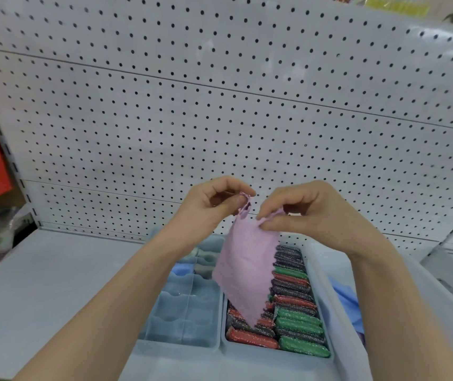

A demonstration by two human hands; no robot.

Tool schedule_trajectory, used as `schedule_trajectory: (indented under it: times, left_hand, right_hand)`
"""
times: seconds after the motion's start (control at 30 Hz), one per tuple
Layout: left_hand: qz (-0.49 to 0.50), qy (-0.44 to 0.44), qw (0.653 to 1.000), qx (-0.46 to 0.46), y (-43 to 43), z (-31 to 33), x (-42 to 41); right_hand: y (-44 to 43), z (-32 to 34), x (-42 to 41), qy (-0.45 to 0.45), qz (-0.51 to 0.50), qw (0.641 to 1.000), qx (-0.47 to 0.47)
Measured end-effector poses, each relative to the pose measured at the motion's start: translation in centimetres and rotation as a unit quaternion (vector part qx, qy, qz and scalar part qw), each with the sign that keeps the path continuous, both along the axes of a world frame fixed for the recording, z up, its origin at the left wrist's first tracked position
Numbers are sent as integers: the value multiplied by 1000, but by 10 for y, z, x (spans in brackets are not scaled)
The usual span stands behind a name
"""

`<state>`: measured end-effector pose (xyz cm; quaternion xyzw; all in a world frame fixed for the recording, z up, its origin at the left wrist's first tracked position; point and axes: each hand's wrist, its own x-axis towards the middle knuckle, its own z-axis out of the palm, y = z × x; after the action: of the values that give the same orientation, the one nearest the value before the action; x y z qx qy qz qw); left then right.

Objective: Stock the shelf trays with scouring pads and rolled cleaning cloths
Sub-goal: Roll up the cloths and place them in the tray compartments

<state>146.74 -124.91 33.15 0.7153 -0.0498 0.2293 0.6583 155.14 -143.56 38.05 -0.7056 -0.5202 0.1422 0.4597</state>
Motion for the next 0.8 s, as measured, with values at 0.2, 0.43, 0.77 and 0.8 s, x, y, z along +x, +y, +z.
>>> schedule_trajectory:
  times: [0.2, 0.43, 0.77, 0.8]
  left_hand:
    - [-31, 15, 998, -46, -4, -2, 5]
    - [-34, 27, 992, -121, -1, -6, 4]
    - [53, 96, 994, -14, -13, -47, 12]
    - [49, 105, 993, -15, -14, -52, 12]
  right_hand:
    - [17, -6, -2, -28, -99, 992, 75]
    - [22, -17, 5, -81, -146, 984, 57]
    - [34, -7, 11, -29, -201, 970, 135]
    - [36, -5, 12, -27, -217, 965, 148]
